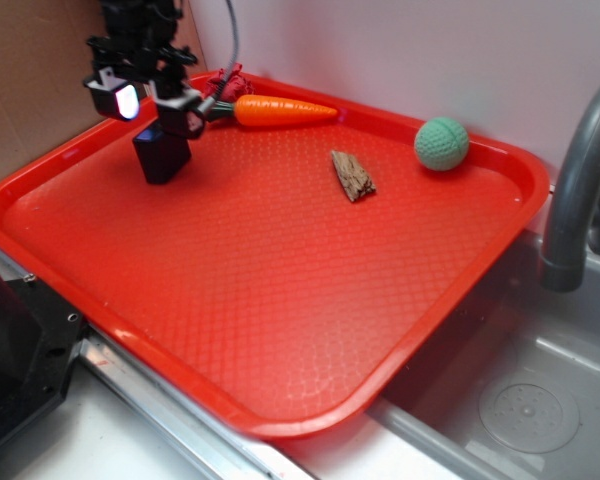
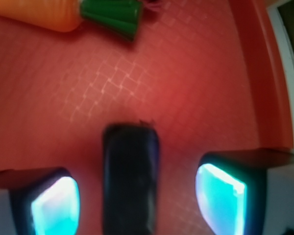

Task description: Grab the black box.

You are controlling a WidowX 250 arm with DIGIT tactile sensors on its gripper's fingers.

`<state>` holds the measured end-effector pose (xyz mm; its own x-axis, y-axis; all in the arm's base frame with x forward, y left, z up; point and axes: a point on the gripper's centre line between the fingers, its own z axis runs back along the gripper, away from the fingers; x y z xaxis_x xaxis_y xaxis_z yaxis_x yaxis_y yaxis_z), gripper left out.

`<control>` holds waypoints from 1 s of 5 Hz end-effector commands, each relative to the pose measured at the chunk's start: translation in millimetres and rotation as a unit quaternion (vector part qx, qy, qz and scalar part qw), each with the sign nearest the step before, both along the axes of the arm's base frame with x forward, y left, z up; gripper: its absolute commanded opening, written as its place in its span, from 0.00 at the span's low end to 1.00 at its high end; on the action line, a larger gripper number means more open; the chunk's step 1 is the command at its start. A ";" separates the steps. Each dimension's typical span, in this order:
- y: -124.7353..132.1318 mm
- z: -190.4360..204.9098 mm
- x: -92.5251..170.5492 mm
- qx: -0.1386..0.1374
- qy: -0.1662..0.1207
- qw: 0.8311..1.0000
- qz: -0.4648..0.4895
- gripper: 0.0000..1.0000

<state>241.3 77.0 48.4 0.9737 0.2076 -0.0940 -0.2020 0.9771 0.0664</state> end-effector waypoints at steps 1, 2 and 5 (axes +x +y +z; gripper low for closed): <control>-8.4 -18.7 23.0 0.023 0.022 0.999 -0.013 1.00; -11.5 -22.8 22.0 0.014 0.031 0.999 -0.006 0.00; -29.4 14.8 5.4 0.011 0.018 0.999 -0.049 0.00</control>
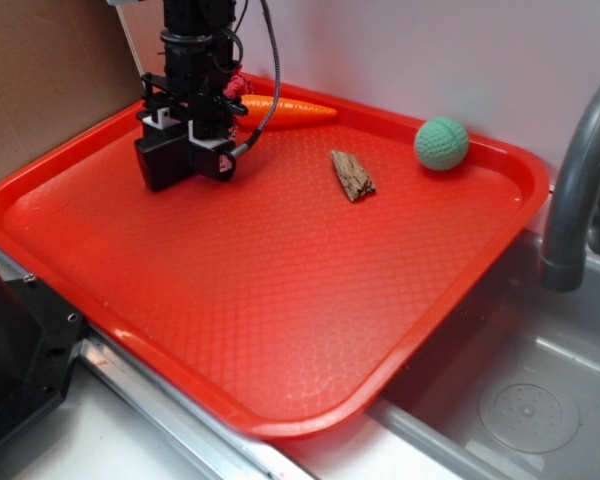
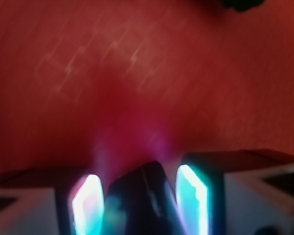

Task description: Grab the black box.

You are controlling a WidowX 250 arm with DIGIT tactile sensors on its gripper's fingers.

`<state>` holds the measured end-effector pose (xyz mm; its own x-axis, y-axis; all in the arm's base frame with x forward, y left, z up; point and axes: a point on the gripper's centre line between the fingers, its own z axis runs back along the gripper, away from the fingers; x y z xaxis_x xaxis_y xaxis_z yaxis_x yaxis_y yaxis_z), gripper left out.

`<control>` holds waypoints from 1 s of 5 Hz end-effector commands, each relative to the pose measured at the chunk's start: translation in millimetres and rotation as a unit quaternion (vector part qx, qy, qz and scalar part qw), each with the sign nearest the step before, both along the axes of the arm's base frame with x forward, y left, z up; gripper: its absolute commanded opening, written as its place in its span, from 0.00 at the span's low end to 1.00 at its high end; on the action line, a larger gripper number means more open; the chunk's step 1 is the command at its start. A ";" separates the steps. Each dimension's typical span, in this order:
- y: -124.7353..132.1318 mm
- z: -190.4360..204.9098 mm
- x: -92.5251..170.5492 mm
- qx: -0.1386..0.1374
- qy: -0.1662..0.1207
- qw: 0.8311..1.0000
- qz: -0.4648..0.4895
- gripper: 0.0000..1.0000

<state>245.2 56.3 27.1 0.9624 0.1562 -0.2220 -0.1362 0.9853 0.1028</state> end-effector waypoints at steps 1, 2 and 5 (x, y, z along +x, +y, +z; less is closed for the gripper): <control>-19.9 63.4 -5.8 -0.014 -0.081 0.995 -0.048 0.00; -32.4 81.2 -12.5 -0.015 -0.095 0.992 -0.080 0.00; -59.8 144.8 -49.0 -0.047 -0.166 0.968 -0.183 0.00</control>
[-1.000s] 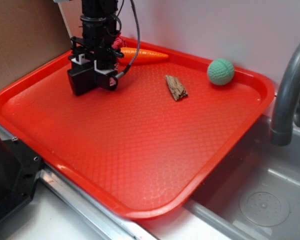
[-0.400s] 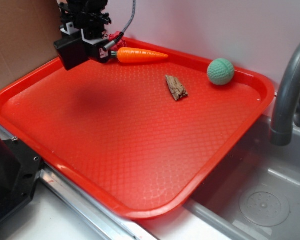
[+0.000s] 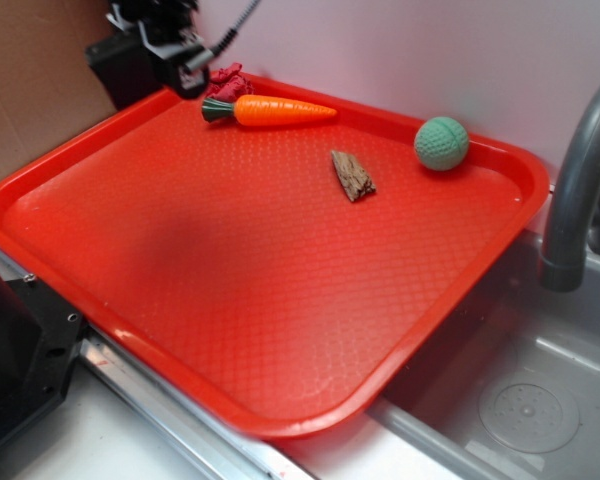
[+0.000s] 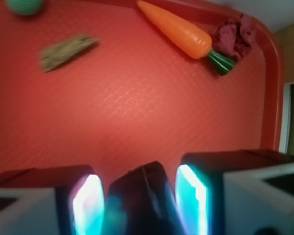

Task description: Grab the black box.

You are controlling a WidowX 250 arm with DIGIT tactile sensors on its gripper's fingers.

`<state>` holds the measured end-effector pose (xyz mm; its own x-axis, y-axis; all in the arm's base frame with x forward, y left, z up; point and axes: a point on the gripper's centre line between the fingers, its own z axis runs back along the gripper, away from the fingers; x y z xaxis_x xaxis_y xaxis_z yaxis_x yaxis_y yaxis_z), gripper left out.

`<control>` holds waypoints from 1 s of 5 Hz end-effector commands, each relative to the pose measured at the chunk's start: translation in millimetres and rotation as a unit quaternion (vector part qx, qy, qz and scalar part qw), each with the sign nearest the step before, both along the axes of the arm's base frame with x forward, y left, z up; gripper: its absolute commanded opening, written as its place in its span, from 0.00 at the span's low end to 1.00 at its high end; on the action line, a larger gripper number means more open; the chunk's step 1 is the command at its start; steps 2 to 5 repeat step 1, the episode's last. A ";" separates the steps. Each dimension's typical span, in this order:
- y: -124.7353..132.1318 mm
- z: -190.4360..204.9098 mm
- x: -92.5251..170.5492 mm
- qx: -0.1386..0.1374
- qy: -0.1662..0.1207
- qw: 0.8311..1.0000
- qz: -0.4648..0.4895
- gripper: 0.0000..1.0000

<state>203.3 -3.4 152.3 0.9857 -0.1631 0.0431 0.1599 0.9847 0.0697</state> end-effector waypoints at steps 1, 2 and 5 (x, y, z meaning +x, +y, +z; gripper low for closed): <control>0.3 19.1 -5.5 -0.033 -0.017 0.999 -0.035 0.00; 0.3 19.1 -5.5 -0.033 -0.017 0.999 -0.035 0.00; 0.3 19.1 -5.5 -0.033 -0.017 0.999 -0.035 0.00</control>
